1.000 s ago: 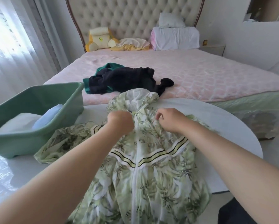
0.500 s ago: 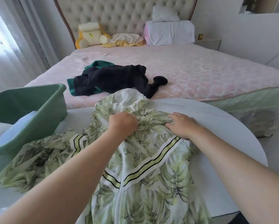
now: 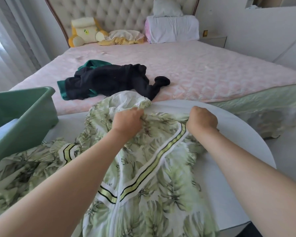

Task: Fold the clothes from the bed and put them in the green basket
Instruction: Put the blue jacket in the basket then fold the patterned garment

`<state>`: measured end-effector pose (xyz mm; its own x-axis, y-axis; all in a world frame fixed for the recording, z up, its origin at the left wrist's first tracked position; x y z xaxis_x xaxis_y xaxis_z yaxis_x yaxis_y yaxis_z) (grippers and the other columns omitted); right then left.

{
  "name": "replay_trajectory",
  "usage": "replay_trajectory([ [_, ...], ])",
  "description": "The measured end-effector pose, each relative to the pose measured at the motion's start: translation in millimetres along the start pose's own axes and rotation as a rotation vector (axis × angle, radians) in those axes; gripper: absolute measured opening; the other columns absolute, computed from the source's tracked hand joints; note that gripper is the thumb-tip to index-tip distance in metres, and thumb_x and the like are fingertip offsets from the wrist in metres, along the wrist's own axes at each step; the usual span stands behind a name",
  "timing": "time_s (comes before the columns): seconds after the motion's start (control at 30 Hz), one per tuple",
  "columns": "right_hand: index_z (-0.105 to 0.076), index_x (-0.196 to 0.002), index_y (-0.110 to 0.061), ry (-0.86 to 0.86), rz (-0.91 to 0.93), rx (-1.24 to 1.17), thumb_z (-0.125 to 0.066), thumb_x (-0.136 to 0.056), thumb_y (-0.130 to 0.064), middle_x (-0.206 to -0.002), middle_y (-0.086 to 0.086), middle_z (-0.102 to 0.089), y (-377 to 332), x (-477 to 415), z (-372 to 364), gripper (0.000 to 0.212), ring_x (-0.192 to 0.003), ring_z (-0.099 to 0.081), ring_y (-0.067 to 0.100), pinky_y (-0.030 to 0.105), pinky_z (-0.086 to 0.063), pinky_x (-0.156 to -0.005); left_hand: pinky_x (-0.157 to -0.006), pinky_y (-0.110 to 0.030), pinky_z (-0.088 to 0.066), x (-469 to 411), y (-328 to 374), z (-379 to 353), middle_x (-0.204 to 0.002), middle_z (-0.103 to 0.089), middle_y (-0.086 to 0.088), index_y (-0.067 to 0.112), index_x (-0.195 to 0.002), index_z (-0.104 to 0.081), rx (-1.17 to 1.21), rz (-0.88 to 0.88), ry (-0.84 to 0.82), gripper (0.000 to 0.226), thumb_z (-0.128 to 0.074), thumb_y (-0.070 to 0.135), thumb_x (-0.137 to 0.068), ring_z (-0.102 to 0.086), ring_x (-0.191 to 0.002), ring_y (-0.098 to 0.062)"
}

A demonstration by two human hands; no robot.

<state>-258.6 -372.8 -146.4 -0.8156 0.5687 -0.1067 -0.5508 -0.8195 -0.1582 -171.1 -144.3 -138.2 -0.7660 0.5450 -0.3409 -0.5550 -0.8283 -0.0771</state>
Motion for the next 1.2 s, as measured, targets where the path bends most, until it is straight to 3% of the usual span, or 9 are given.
replay_trajectory([
  [0.2, -0.038, -0.142, -0.016, 0.273, 0.265, 0.117, -0.059, -0.079, -0.001, -0.142, 0.019, -0.038, -0.2, 15.7, 16.8, 0.068, -0.126, -0.04, 0.035, 0.042, -0.04, -0.1, -0.057, -0.031, -0.044, -4.6, 3.7, 1.3, -0.107, -0.057, 0.001, 0.025, -0.117, -0.056, 0.095, 0.13, -0.134, 0.035, -0.042, 0.009, -0.09, -0.06, -0.08, -0.024],
  [0.33, -0.051, -0.138, -0.013, -0.085, 0.421, -0.24, -0.051, -0.094, -0.015, -0.134, 0.01, -0.05, -23.6, 25.3, -4.2, 0.044, -0.124, -0.046, 0.029, 0.043, -0.043, -0.102, -0.058, -0.03, -0.04, 0.9, 20.2, -2.0, -0.102, -0.062, 0.0, 0.021, -0.103, -0.062, 0.11, 0.078, -0.146, 0.023, -0.041, 0.018, -0.096, -0.059, -0.083, -0.024],
  [0.47, -0.062, -0.117, -0.017, -0.158, 0.384, -0.029, -0.049, -0.099, -0.051, -0.124, 0.008, -0.052, -18.6, 29.6, -21.1, 0.041, -0.12, -0.046, 0.031, 0.041, -0.042, -0.096, -0.062, -0.032, -0.043, 4.0, 16.7, 11.0, -0.115, -0.055, -0.002, 0.015, -0.117, -0.06, 0.455, 0.173, 0.043, 0.027, -0.038, 0.016, -0.102, -0.056, -0.082, -0.022],
  [0.6, -0.05, -0.112, -0.013, -0.106, 0.303, -0.267, -0.046, -0.104, -0.034, -0.1, 0.004, -0.058, -12.0, 29.7, -7.4, 0.023, -0.094, -0.058, 0.028, 0.037, -0.044, -0.071, -0.068, -0.035, -0.056, 14.4, 19.2, 13.7, -0.139, -0.039, -0.001, 0.022, -0.137, -0.045, 0.604, 0.154, 0.081, 0.035, -0.046, 0.019, -0.102, -0.062, -0.089, -0.019],
  [0.67, -0.049, -0.122, -0.011, -0.071, 0.24, -0.062, -0.046, -0.101, -0.02, -0.103, 0.008, -0.063, -2.6, 27.9, -2.3, 0.023, -0.09, -0.061, 0.029, 0.036, -0.045, -0.067, -0.076, -0.039, -0.056, 21.5, 18.6, 7.6, -0.14, -0.036, -0.002, 0.021, -0.138, -0.042, 0.471, 0.134, 0.087, 0.04, -0.049, 0.019, -0.099, -0.058, -0.099, -0.022],
  [0.8, -0.053, -0.128, -0.01, -0.036, 0.132, 0.311, -0.056, -0.089, -0.012, -0.118, 0.012, -0.061, 6.2, 33.3, 7.1, 0.039, -0.106, -0.06, 0.029, 0.036, -0.047, -0.074, -0.109, -0.047, -0.035, 36.7, 17.8, -16.5, -0.142, -0.042, -0.002, 0.025, -0.134, -0.049, 0.293, 0.152, -0.052, 0.042, -0.041, 0.046, -0.098, -0.044, -0.131, -0.026],
  [0.93, -0.048, -0.135, -0.015, 0.161, 0.499, 0.353, -0.055, -0.084, -0.005, -0.139, 0.015, -0.045, -33.1, 43.0, 3.9, 0.053, -0.125, -0.043, 0.032, 0.044, -0.039, -0.106, -0.121, -0.058, -0.002, 48.0, 29.9, -41.4, -0.166, -0.004, 0.0, 0.044, -0.154, -0.017, 0.145, 0.077, -0.397, 0.063, -0.02, 0.069, -0.096, -0.005, -0.152, -0.03],
  [1.03, -0.031, -0.155, -0.03, -0.107, 0.729, 0.034, -0.042, -0.092, -0.003, -0.164, 0.003, -0.024, -63.7, 63.9, -13.3, 0.07, -0.151, -0.022, 0.027, 0.045, -0.018, -0.124, -0.119, -0.061, 0.007, 48.3, 37.4, -42.7, -0.166, 0.012, 0.002, 0.048, -0.155, -0.005, 0.109, 0.027, -0.481, 0.062, -0.014, 0.069, -0.097, 0.008, -0.153, -0.029],
  [1.2, 0.014, -0.157, -0.04, -0.402, 0.656, 0.069, -0.023, -0.103, -0.057, -0.167, -0.003, 0.009, -70.7, 70.9, -43.1, 0.067, -0.155, 0.005, 0.019, 0.05, -0.003, -0.125, -0.123, -0.049, -0.011, 55.1, 19.7, -24.2, -0.166, -0.007, 0.003, 0.031, -0.156, -0.023, 0.409, 0.037, -0.314, 0.051, -0.023, 0.041, -0.106, -0.008, -0.152, -0.024],
])
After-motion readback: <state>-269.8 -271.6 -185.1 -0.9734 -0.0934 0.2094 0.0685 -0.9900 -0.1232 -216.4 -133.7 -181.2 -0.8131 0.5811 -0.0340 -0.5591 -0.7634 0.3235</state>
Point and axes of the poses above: each hand's wrist, its own x-axis away from the middle knuckle, its own z-axis out of the back of the hand, y = z × x, the point moved 6 cm from there along -x, towards the middle knuckle
